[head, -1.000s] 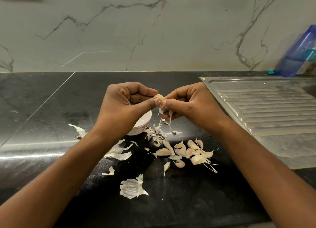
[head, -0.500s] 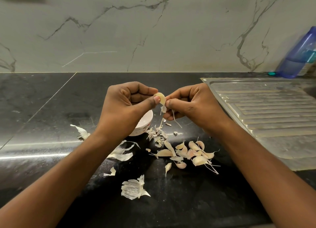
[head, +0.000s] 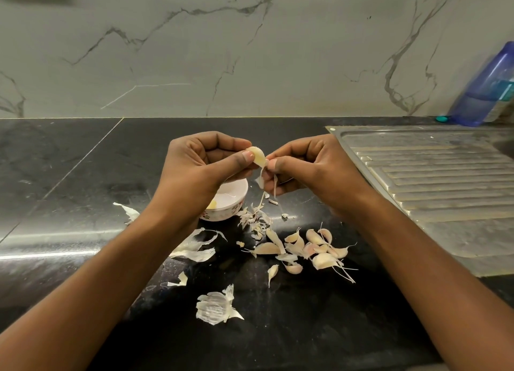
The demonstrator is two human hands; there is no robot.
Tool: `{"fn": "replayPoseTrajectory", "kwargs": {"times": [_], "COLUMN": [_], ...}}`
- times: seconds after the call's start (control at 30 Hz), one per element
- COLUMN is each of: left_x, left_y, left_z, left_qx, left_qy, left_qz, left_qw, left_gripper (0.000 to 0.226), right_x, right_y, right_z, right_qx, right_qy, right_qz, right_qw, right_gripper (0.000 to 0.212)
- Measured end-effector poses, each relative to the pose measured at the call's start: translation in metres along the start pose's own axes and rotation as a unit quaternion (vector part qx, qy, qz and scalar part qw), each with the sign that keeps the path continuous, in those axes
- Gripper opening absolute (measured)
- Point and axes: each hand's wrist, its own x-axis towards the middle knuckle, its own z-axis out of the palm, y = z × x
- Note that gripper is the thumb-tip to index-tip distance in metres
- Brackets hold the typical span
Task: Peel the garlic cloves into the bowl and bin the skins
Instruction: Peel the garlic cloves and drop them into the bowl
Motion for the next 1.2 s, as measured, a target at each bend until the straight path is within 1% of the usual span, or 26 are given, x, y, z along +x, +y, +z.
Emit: {"fn": "replayPoseTrajectory", "kwargs": {"times": [0.2, 0.43, 0.57, 0.73, 1.1, 1.2], "left_x": [-0.0017, -0.0019, -0.0012, -0.0007, -0.0017, -0.0011], "left_y": [0.0014, 0.0056, 0.0076, 0.0079, 0.0070, 0.0071], "left_z": [0.0008, 0.0022, 0.0019, 0.0018, 0.0052, 0.0054], "left_qx": [0.016, -0.057, -0.092, -0.107, -0.121, -0.130], "left_qy": [0.009, -0.006, -0.012, -0.013, -0.006, -0.005], "left_qz": [0.011, -0.031, -0.048, -0.068, -0.073, -0.080], "left_qw": [1.000, 0.998, 0.994, 0.992, 0.990, 0.988], "left_gripper": [0.024, 0.033, 0.033, 0.033, 0.032, 0.033], "right_x": [-0.0005, 0.0011, 0.0016, 0.0033, 0.0045, 0.0038], "right_y": [-0.0001, 0.0016, 0.0027, 0.0029, 0.0043, 0.0019], "right_z": [0.0008, -0.0002, -0.0002, 0.0006, 0.0002, -0.0007], "right_qx": [-0.009, -0.028, -0.032, -0.044, -0.059, -0.042], "right_qy": [-0.002, 0.014, 0.019, 0.015, 0.033, 0.011], "right_qz": [-0.002, -0.018, -0.011, 0.001, 0.008, 0.028], "right_qw": [1.000, 0.999, 0.999, 0.999, 0.998, 0.999], "right_gripper": [0.012, 0.008, 0.008, 0.009, 0.010, 0.011]}}
